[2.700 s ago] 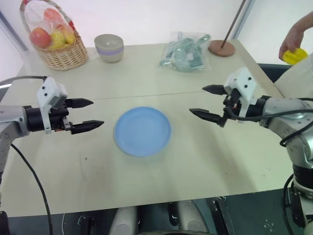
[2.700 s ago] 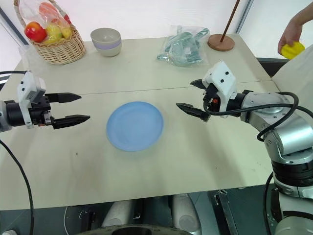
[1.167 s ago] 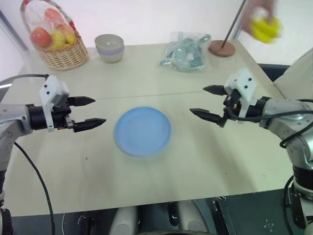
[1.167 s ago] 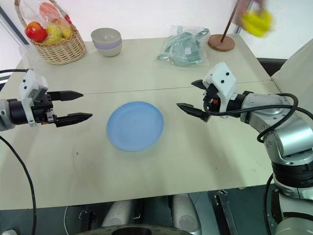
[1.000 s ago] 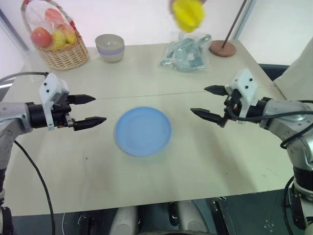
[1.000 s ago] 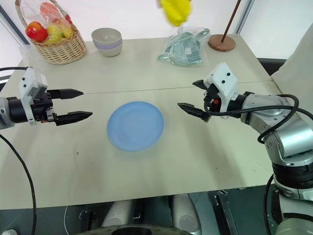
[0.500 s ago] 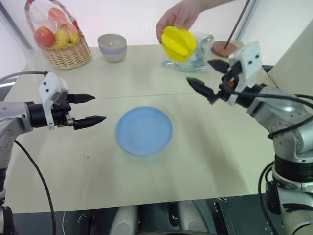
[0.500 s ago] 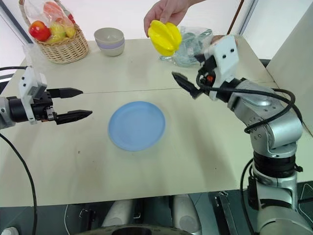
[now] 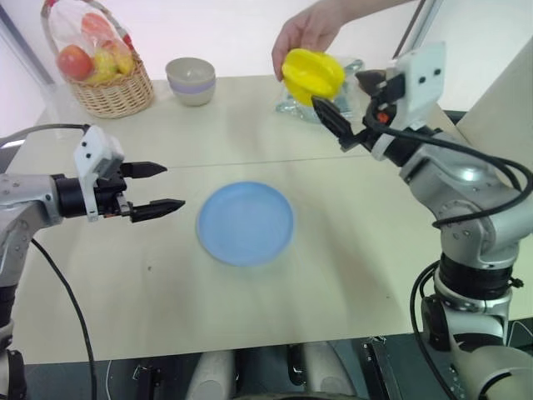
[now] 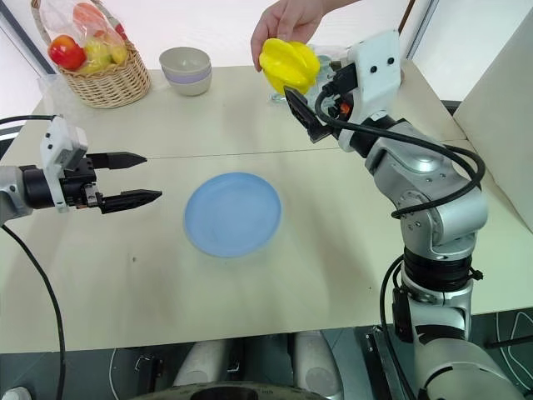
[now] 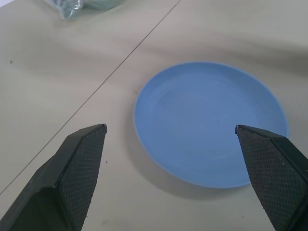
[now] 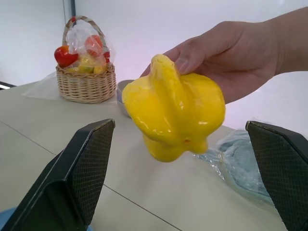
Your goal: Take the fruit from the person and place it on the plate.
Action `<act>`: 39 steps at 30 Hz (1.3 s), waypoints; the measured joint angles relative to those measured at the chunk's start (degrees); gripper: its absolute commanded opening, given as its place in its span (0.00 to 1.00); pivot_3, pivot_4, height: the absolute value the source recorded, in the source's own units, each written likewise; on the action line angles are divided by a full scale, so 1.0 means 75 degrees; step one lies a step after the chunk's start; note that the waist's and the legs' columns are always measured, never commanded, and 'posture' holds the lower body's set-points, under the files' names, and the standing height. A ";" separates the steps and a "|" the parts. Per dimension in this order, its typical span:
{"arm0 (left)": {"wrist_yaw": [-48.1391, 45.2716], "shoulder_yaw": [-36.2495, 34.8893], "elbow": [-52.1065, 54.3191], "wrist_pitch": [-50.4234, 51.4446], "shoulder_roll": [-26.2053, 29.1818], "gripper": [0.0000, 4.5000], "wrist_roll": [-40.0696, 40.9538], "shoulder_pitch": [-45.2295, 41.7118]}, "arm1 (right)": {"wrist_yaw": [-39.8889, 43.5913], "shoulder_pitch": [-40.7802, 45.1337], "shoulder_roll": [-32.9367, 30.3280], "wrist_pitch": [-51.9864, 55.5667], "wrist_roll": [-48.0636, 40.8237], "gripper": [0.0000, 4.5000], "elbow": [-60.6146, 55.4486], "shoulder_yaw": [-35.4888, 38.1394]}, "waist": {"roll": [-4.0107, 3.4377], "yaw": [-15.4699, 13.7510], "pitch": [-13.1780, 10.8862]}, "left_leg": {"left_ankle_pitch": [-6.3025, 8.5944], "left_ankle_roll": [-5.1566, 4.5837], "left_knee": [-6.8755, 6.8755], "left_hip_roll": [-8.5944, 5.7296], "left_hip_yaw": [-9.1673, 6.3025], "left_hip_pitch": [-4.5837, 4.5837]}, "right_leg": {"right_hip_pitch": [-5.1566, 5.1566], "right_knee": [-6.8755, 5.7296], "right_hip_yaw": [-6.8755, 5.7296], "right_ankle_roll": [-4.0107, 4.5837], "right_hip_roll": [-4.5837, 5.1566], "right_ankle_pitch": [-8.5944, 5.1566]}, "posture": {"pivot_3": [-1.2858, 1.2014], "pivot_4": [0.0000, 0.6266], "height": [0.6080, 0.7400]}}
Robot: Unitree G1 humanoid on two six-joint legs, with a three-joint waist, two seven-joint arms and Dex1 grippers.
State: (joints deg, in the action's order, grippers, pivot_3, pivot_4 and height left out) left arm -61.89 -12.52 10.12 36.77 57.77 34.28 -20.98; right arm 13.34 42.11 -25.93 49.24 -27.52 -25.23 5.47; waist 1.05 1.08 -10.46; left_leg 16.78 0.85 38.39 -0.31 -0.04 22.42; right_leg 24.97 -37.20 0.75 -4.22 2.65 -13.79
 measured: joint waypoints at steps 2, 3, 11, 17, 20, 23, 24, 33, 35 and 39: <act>0.0022 -0.0010 0.0023 0.0003 0.0001 1.00 0.0003 0.0036 | 0.0039 0.0035 0.0027 -0.0167 0.0092 0.99 0.0148 -0.0094 | 0.0000 -0.0003 0.0000 | 0.0000 0.0000 0.0000 0.0000 0.0000 0.0000 | 0.0000 0.0000 0.0000 0.0000 0.0000 0.0000 | 0.52 0.24 1.00; 0.0038 -0.0016 0.0038 0.0007 0.0001 1.00 0.0006 0.0072 | 0.0077 0.0046 0.0057 -0.0264 0.0159 0.99 0.0246 -0.0129 | 0.0000 -0.0001 0.0000 | 0.0000 0.0000 0.0000 0.0000 0.0000 0.0000 | 0.0000 0.0000 0.0000 0.0000 0.0000 0.0000 | 0.52 0.24 1.00; 0.0164 -0.0202 0.0317 0.0092 0.0005 1.00 0.0040 0.0363 | 0.0295 0.0287 0.0266 -0.0893 0.0568 0.99 0.0992 -0.0371 | 0.0000 0.0005 0.0000 | 0.0000 0.0000 -0.0001 0.0001 0.0000 0.0000 | 0.0001 0.0000 -0.0001 0.0000 -0.0001 0.0000 | 0.52 0.24 1.00; 0.0281 -0.0354 0.0510 0.0226 0.0007 1.00 0.0147 0.0493 | 0.0435 0.0422 0.0359 -0.1252 0.0814 0.99 0.1437 -0.0482 | 0.0000 0.0002 0.0000 | 0.0000 0.0000 -0.0001 0.0000 0.0001 0.0000 | 0.0000 0.0001 0.0000 0.0000 0.0001 0.0000 | 0.52 0.24 1.00; 0.0302 -0.0397 0.0540 0.0240 0.0017 1.00 0.0176 0.0599 | 0.0503 0.0498 0.0460 -0.1430 0.0908 0.99 0.1628 -0.0532 | 0.0000 0.0003 0.0000 | 0.0000 0.0000 -0.0001 0.0000 0.0000 0.0000 | 0.0001 0.0000 0.0000 0.0000 0.0001 0.0000 | 0.52 0.24 1.00; 0.0310 -0.0429 0.0556 0.0259 0.0040 1.00 0.0184 0.0608 | 0.0539 0.0515 0.0524 -0.1518 0.0986 0.94 0.1764 -0.0546 | 0.0000 0.0002 0.0000 | 0.0000 0.0000 -0.0001 0.0000 0.0000 0.0000 | 0.0001 0.0001 0.0000 0.0000 0.0002 0.0000 | 0.52 0.24 1.00; 0.0311 -0.0475 0.0568 0.0268 0.0041 1.00 0.0185 0.0612 | 0.0545 0.0515 0.0556 -0.1549 0.1023 0.87 0.1788 -0.0550 | 0.0000 0.0002 0.0000 | 0.0000 0.0000 -0.0001 0.0000 0.0000 0.0000 | 0.0001 0.0001 0.0001 0.0000 0.0002 0.0000 | 0.52 0.24 1.00; 0.0310 -0.0552 0.0607 0.0352 0.0058 1.00 0.0187 0.0617 | 0.0618 0.0586 0.0601 -0.1640 0.1165 0.58 0.1838 -0.0597 | 0.0000 0.0003 0.0000 | 0.0000 0.0000 -0.0002 0.0000 0.0000 0.0000 | 0.0001 0.0001 0.0000 0.0000 0.0002 0.0000 | 0.52 0.24 1.00; 0.0308 -0.0552 0.0607 0.0352 0.0058 1.00 0.0187 0.0617 | 0.0618 0.0591 0.0601 -0.1633 0.1166 0.58 0.1838 -0.0597 | 0.0000 0.0004 0.0000 | 0.0000 0.0000 -0.0002 0.0000 0.0000 0.0000 | 0.0001 0.0001 0.0000 0.0000 0.0002 0.0000 | 0.52 0.24 1.00; 0.0303 -0.0551 0.0607 0.0351 0.0057 1.00 0.0186 0.0616 | 0.0633 0.0591 0.0596 -0.1586 0.1162 0.58 0.1834 -0.0596 | 0.0000 0.0003 0.0000 | 0.0000 0.0000 -0.0002 0.0000 0.0000 0.0000 | 0.0001 0.0001 0.0000 0.0000 0.0002 0.0000 | 0.52 0.24 1.00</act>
State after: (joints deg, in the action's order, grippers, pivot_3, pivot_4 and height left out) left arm -59.62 -16.65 14.67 39.41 58.20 35.68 -16.36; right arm 18.08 46.54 -21.46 37.34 -18.81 -11.47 1.00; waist 1.04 1.11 -10.46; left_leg 16.78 0.85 38.38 -0.31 -0.04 22.41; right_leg 24.97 -37.19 0.75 -4.21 2.66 -13.79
